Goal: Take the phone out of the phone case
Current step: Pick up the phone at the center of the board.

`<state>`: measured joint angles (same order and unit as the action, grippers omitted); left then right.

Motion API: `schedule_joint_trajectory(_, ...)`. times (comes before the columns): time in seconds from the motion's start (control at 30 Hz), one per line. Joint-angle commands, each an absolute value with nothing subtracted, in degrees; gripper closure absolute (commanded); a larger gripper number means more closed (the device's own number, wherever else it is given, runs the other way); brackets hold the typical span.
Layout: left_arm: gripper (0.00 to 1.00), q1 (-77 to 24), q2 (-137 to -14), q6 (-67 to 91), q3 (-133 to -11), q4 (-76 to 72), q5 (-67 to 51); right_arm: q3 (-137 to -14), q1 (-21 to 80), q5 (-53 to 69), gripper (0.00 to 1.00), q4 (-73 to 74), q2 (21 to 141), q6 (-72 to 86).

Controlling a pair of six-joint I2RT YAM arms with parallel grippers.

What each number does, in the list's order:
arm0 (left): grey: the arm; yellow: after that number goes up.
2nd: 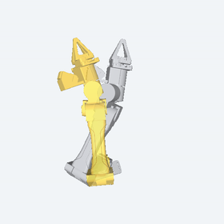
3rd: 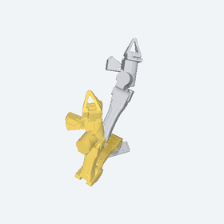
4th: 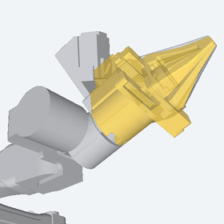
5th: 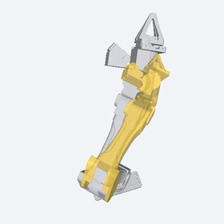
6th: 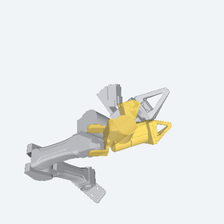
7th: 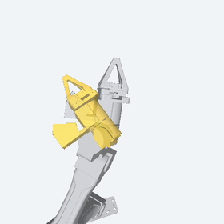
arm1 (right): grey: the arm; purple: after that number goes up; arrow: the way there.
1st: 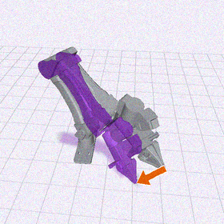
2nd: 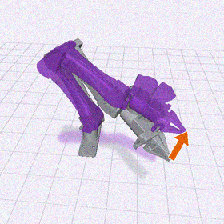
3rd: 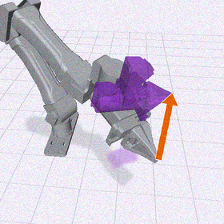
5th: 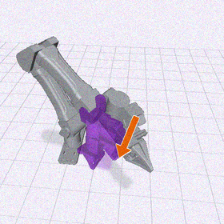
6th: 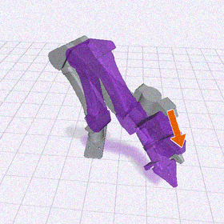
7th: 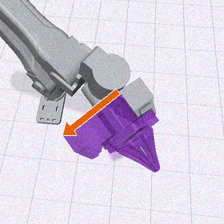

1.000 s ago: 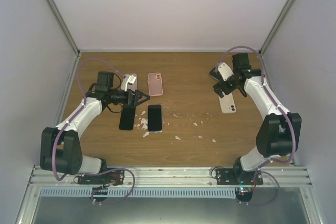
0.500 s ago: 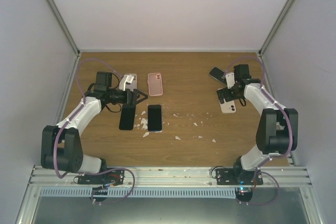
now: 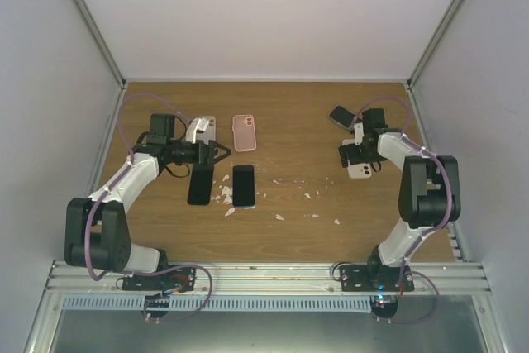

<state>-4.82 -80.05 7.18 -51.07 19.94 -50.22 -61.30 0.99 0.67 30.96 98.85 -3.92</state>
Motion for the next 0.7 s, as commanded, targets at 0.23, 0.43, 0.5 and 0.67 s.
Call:
schedule_joint_trajectory(0.23,0.16,-4.06,-79.84,7.84,-49.83,16.59,-49.64,-60.18,0.88,-3.01,0.0,26.82,104.07,-2.91)
schedule_joint_trajectory(0.43,0.16,-3.79,-79.89,7.91,-49.6,16.4,-49.55,-60.23,0.88,-0.73,0.11,27.96,107.46,-3.06)
schedule_joint_trajectory(0.5,0.16,-3.57,-79.81,7.99,-49.57,16.42,-49.46,-60.45,-0.9,-0.27,0.13,28.73,108.52,-2.72)
schedule_joint_trajectory(0.67,0.16,-3.17,-79.74,8.33,-49.49,16.32,-49.54,-60.54,-1.47,2.53,0.14,29.97,109.36,-1.98)
